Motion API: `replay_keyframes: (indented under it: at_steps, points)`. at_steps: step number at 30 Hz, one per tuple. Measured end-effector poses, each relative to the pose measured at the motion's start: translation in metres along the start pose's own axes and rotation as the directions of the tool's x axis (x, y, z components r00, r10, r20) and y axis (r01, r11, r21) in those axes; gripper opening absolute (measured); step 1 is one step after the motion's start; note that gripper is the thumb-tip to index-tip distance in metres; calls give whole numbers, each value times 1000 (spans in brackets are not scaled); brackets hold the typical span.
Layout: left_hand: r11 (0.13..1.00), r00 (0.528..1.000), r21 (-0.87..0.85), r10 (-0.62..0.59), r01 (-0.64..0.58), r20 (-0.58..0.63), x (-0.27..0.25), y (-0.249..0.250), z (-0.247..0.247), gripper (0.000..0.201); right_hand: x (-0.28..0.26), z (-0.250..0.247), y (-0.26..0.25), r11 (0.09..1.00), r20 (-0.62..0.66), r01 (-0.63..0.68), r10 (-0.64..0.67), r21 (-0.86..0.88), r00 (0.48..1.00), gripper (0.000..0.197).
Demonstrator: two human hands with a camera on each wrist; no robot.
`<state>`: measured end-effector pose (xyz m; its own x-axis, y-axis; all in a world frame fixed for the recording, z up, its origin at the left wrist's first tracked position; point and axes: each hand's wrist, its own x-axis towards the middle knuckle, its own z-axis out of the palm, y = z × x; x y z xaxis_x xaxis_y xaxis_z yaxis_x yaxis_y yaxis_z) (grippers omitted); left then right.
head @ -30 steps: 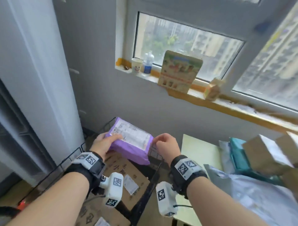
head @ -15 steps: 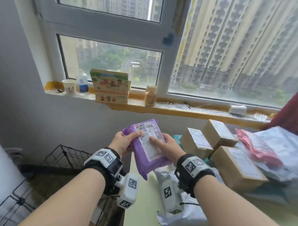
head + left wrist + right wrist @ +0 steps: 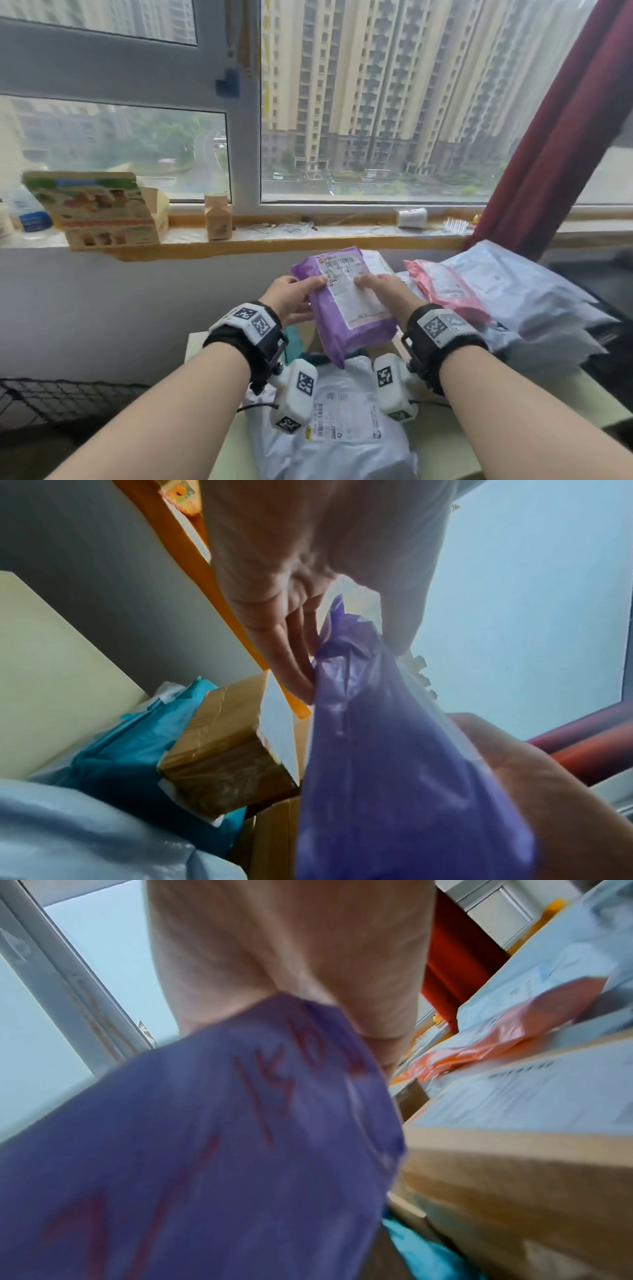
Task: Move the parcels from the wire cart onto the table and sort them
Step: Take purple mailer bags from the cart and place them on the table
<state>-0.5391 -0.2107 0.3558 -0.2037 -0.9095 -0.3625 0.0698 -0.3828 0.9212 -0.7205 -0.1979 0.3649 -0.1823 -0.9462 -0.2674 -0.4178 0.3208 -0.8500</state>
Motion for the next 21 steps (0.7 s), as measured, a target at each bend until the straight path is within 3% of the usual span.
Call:
replay_keyframes:
  at_steps: [5,9,14,18,21]
  points:
    - [999,999,38,-11,9,48,-2,-4,22,36,2,-19,19,999,-49,-20,19,-27,999,62]
    - [996,999,89,17,-21,38,-3,6,35,35,0,-30,22,999,48,-41,39,24,998,86]
    - [983,994,184,-30,11,101,-11,-8,32,16,-9,-29,32,990,156,-134,140,-47,978,89]
    - [969,995,236,-89,74,54,-23,-27,17,21,-37,-11,35,980,165,-191,196,-50,967,57]
    - [947,991,310,-116,89,71,-30,-35,6,27,-48,1,45,983,163,-185,182,3,970,86]
